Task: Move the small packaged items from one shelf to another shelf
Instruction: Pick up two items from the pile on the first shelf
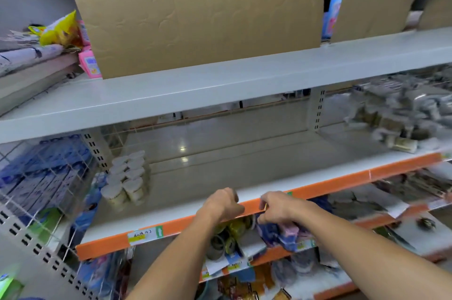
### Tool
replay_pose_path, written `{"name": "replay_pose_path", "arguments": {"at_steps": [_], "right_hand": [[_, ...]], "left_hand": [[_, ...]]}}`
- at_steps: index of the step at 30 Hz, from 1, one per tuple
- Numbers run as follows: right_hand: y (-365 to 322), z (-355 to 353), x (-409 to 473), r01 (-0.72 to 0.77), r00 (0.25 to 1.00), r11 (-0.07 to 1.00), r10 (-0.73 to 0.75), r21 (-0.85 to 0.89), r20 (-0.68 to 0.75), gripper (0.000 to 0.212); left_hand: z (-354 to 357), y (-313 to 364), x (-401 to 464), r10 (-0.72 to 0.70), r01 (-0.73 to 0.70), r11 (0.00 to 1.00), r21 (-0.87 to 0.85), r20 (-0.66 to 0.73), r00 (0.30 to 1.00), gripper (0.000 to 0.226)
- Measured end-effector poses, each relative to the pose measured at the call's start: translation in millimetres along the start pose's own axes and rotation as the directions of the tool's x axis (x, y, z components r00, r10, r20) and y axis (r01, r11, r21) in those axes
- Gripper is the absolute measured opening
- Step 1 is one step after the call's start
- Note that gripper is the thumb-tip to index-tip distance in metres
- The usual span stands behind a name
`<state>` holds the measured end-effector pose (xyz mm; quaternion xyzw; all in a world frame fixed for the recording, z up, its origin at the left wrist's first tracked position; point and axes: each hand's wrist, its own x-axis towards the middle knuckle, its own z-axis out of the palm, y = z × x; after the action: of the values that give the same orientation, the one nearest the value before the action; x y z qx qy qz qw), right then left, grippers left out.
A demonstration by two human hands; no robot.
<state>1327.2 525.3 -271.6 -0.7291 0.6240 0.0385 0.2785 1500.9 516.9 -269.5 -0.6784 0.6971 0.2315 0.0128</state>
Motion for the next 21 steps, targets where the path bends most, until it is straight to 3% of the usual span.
{"name": "replay_pose_path", "arguments": {"at_steps": [4, 8, 13, 21], "right_hand": [[43.1, -6.2, -16.9, -0.019, 0.999, 0.998, 0.017, 0.053, 0.046, 0.036], [88.3, -14.5, -35.9, -0.078, 0.997, 0.994, 0.076, 0.074, 0.032, 0.019], [137.2, -34.1, -58.0, -0.171, 0.983, 0.976, 0.178, 0.134, -0.042, 0.045], [202.1, -51.9, -77.1, -0.229, 0.946, 0.934, 0.280, 0.275, -0.165, 0.028]], "left_hand": [[9.9, 43.9, 12.7, 0.112, -0.113, 0.993, 0.037, 0.034, 0.993, 0.041], [22.7, 89.5, 22.9, 0.191, -0.194, 0.980, 0.052, 0.052, 0.980, 0.041], [36.4, 144.9, 36.6, 0.279, -0.289, 0.954, 0.084, 0.112, 0.954, 0.038], [62.7, 232.3, 64.5, 0.434, -0.464, 0.873, 0.148, 0.194, 0.880, 0.036]]}}
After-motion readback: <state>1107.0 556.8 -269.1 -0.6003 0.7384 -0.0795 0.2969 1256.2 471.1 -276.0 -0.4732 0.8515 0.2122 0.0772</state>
